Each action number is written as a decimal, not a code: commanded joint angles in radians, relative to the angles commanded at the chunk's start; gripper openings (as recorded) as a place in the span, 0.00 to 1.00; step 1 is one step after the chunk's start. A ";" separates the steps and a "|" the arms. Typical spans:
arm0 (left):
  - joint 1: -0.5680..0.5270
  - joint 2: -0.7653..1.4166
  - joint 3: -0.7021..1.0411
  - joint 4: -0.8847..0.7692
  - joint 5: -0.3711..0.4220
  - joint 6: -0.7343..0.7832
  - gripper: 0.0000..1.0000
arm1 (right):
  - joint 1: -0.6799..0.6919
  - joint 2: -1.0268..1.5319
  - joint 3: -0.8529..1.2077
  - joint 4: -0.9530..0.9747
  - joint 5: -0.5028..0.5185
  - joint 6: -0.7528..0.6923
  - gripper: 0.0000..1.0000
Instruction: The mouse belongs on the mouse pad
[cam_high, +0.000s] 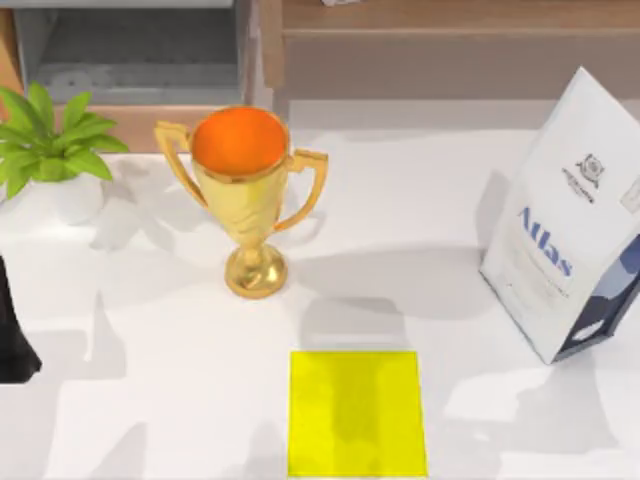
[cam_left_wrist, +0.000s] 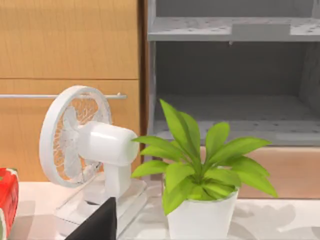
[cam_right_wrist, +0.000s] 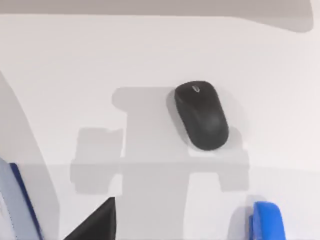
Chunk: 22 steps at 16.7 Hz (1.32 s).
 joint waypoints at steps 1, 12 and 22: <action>0.000 0.000 0.000 0.000 0.000 0.000 1.00 | -0.008 0.097 0.103 -0.057 -0.007 -0.020 1.00; 0.000 0.000 0.000 0.000 0.000 0.000 1.00 | -0.022 1.046 1.077 -0.587 -0.036 -0.291 1.00; 0.000 0.000 0.000 0.000 0.000 0.000 1.00 | -0.040 1.308 1.260 -0.763 0.011 -0.357 1.00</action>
